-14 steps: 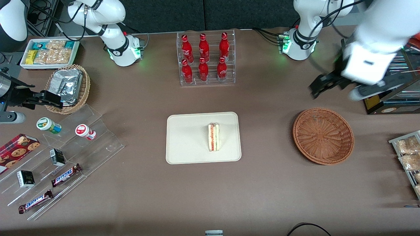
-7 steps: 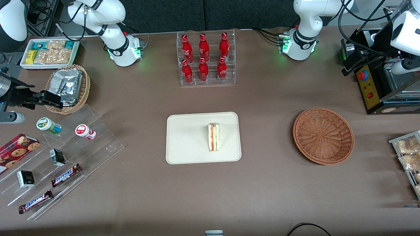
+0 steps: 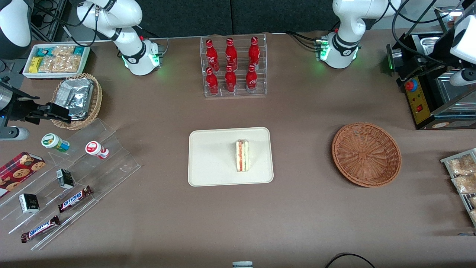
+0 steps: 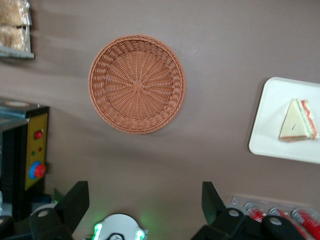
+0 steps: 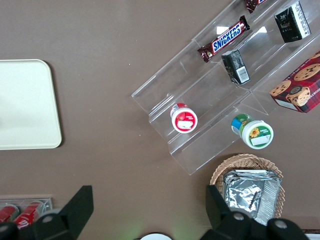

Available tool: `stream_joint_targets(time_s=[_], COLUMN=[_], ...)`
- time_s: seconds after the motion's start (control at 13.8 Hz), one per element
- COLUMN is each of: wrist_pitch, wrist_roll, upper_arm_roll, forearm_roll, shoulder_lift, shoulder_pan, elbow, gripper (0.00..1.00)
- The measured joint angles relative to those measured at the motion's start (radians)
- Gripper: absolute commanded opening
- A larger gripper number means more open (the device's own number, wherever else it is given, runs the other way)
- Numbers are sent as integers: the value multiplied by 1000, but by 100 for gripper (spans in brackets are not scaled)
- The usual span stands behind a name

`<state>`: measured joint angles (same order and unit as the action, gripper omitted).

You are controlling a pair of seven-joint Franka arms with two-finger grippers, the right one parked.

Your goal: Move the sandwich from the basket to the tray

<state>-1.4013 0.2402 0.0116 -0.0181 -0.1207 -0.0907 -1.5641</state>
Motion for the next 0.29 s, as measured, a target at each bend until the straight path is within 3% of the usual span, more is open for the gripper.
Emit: stream_joint_targets(time_s=[0.29], wrist_pitch=[1], wrist_roll=[-145], upper_arm_roll=[22], forearm_roll=[1], shoulder_lift=[0], shoulder_pan=[1], elbow=[-1], gripper=[99])
